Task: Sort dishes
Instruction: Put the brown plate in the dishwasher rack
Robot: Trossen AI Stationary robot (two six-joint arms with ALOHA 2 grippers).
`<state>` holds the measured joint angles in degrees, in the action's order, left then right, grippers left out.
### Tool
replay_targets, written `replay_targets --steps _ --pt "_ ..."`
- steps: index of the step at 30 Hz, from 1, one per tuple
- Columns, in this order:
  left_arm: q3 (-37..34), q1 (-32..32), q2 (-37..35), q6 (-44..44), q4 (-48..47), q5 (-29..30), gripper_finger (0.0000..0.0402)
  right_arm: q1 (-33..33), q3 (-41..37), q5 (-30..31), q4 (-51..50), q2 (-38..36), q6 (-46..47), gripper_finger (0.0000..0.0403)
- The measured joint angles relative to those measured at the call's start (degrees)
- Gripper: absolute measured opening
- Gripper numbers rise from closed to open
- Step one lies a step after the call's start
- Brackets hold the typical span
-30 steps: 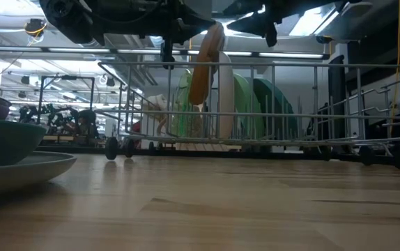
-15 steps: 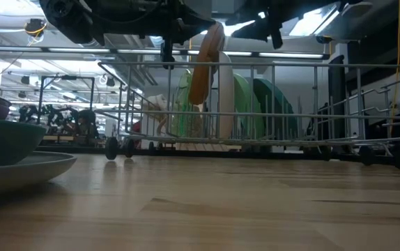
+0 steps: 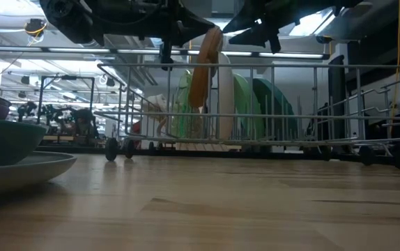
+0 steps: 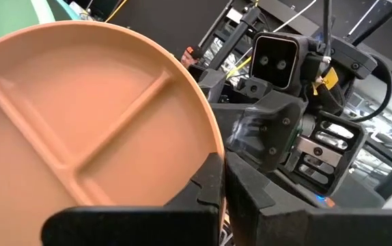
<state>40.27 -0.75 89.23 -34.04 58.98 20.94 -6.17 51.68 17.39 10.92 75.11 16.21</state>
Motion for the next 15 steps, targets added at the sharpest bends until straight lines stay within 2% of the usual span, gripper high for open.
replay_targets --steps 8,15 --pt "0.02 0.07 0.07 5.64 -0.34 -0.76 0.0067 0.04 -0.15 -0.9 -0.52 0.34 -0.07 0.0179" --pt "0.02 0.42 0.07 16.47 -0.57 -0.49 0.0105 0.04 -0.13 -0.58 -0.19 0.24 -0.07 0.0179"
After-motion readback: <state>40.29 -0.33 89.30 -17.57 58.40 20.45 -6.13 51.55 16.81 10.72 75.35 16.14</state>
